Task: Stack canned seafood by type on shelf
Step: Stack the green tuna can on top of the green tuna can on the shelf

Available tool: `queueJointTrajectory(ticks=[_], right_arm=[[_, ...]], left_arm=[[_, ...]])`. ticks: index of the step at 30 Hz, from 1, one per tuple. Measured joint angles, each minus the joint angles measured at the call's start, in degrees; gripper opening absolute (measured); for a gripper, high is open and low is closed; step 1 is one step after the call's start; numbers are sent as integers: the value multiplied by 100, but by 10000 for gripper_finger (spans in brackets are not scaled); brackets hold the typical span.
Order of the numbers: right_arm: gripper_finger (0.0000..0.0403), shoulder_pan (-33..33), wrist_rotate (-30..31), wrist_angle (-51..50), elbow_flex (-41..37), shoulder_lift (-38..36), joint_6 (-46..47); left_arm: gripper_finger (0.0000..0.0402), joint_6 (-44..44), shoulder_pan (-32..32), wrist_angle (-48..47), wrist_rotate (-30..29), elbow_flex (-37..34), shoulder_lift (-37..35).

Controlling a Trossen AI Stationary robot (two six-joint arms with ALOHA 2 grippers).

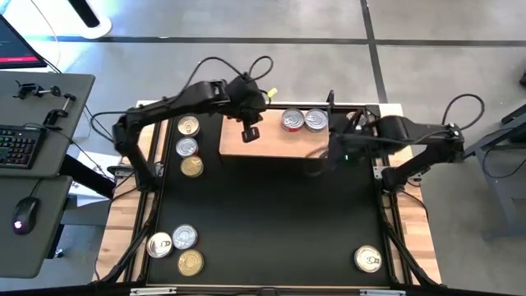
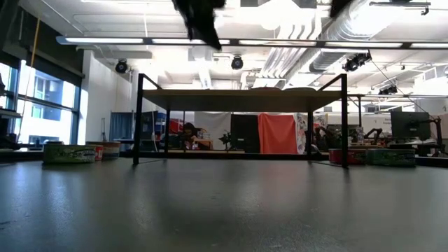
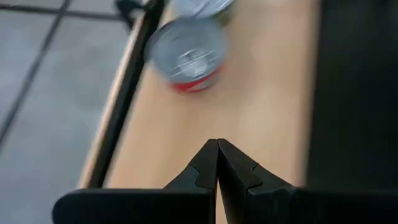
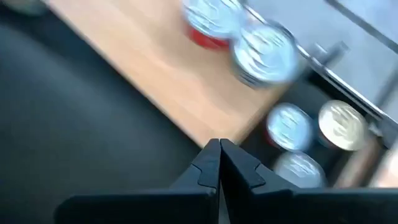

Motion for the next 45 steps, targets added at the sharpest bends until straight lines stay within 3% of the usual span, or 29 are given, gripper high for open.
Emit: queueJointTrajectory(ticks=[6,10,14,20,26,31,35,40,45], right_arm=[[0,-978,-664,379,-1451,-699,-390],[0,-1607,-698,875,-2487,-1470,-5],[0,-2212,-731,1459,-3282,-2123,277],[0,-3113,-897,2265,-4334,-2234,697],[0,-4008,-1688,4045,-5363,-2149,472],[0,-4671,-2075,5077,-5706,-2216,535],[0,-5224,-2068,5344,-5727,-2171,536],[0,-5729,-2000,5025,-5728,-1939,370],[0,-5824,-2324,4525,-5728,-1637,-127]], left_arm=[[0,-265,-601,303,147,-261,-728],[0,-789,-1099,1056,69,-1102,-1445],[0,-1467,-1654,1850,-472,-2164,-2190],[0,-2476,-2368,2792,-1163,-3358,-3015],[0,-3067,-2824,2923,-1586,-3734,-3370],[0,-3117,-3140,2888,-1650,-3735,-3494],[0,-3079,-3338,2878,-1785,-3735,-3542],[0,-2931,-3533,2877,-1932,-3735,-3634],[0,-2933,-3655,2879,-1984,-3735,-3722]])
